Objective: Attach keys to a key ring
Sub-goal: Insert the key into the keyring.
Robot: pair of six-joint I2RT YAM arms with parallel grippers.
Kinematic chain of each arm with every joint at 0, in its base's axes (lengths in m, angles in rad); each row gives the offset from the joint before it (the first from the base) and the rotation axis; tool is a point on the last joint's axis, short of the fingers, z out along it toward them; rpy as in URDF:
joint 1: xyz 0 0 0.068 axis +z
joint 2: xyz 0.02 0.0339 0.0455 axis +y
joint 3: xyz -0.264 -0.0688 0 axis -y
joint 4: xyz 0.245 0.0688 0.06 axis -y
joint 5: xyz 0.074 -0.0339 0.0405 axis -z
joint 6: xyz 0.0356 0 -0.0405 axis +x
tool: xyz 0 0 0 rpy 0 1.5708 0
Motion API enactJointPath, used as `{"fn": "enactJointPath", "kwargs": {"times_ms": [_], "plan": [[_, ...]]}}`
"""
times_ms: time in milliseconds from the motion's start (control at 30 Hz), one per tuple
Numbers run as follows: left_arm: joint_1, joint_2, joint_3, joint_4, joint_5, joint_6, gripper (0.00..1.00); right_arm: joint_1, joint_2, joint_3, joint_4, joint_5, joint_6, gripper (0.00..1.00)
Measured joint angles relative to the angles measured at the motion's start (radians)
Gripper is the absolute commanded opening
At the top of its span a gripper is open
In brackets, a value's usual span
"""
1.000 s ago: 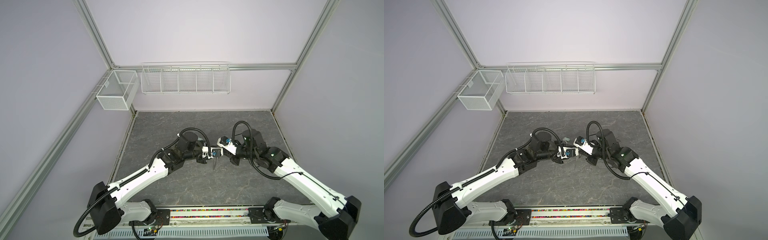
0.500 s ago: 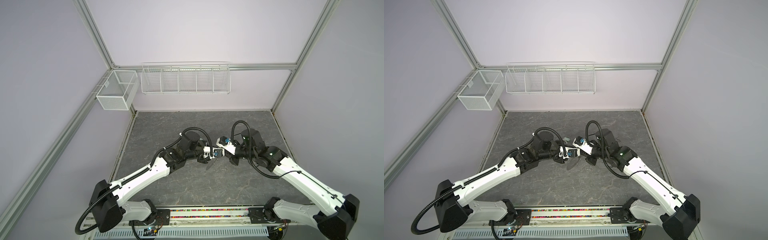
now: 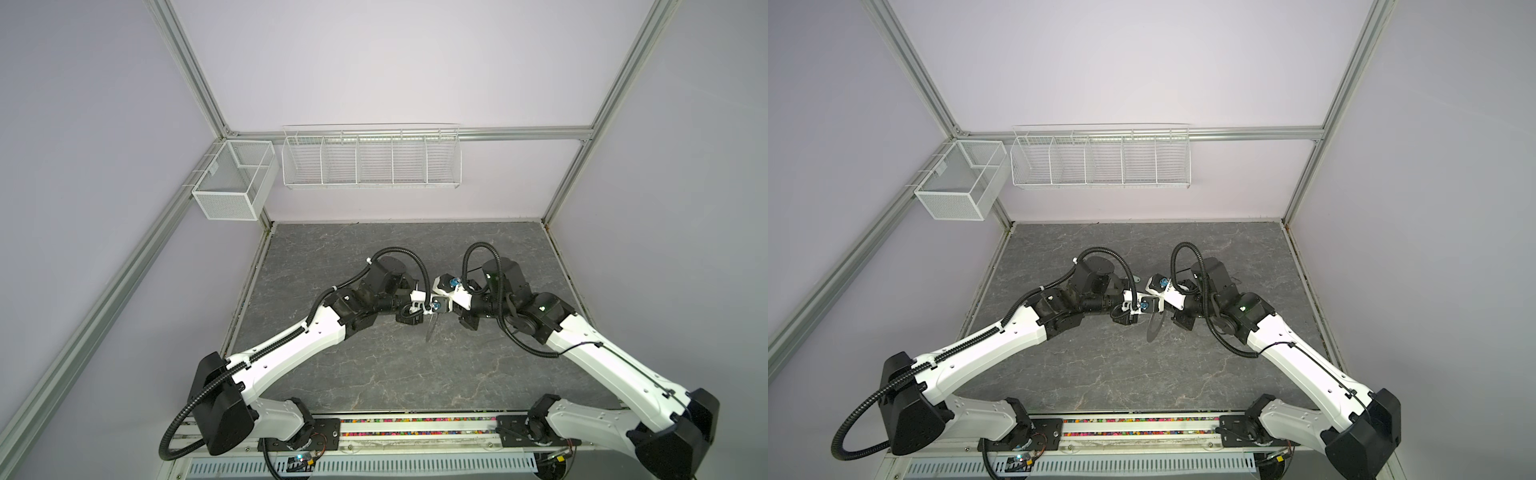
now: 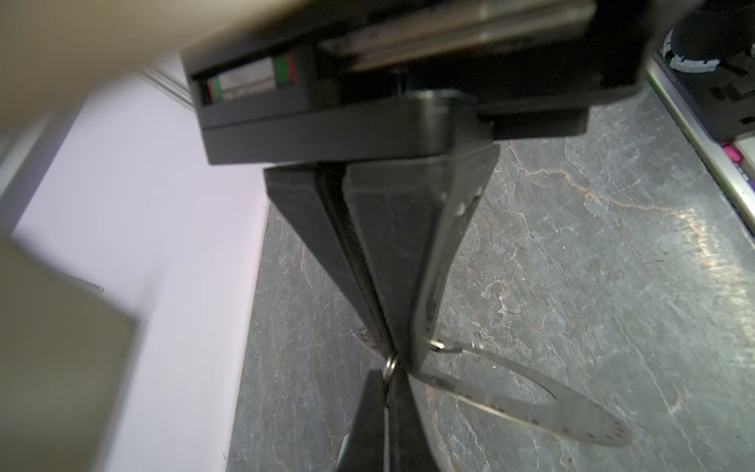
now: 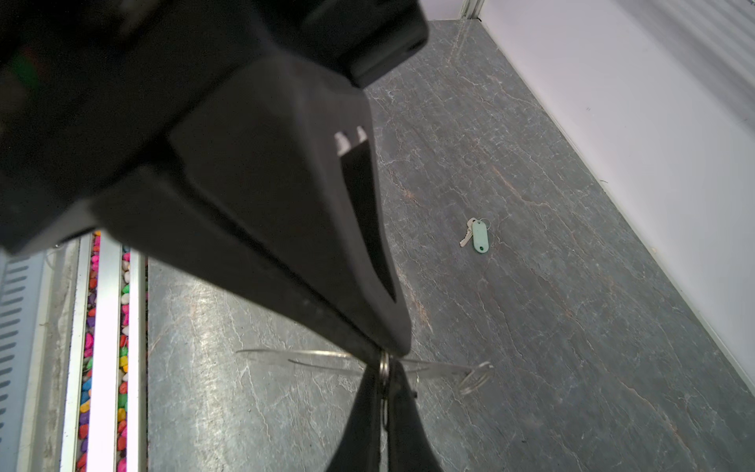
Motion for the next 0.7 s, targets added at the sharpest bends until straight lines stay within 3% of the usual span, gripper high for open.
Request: {"fn": "enactJointPath", "kwargs": {"times_ms": [167,267,300,600,700], "plan": [[0.0,0.008,0.013,-0.031,0.02,0.018,0.0,0.008,-0.006,-0.007,-0.004,0.015,-0.013,0.1],[0.0,0.011,0.017,-0.036,0.031,0.006,0.0,0.011,-0.011,-0.008,0.001,0.04,-0.016,0.31],[0.0,0.012,0.017,-0.038,0.031,-0.005,0.0,0.011,-0.018,-0.014,0.01,0.053,-0.015,0.34],[0.038,0.011,0.002,-0.006,0.103,-0.12,0.0,0.0,-0.116,-0.084,0.109,0.124,0.033,0.4],[0.082,-0.019,-0.05,0.087,0.167,-0.232,0.0,0.0,-0.183,-0.163,0.184,0.147,0.07,0.4]]}}
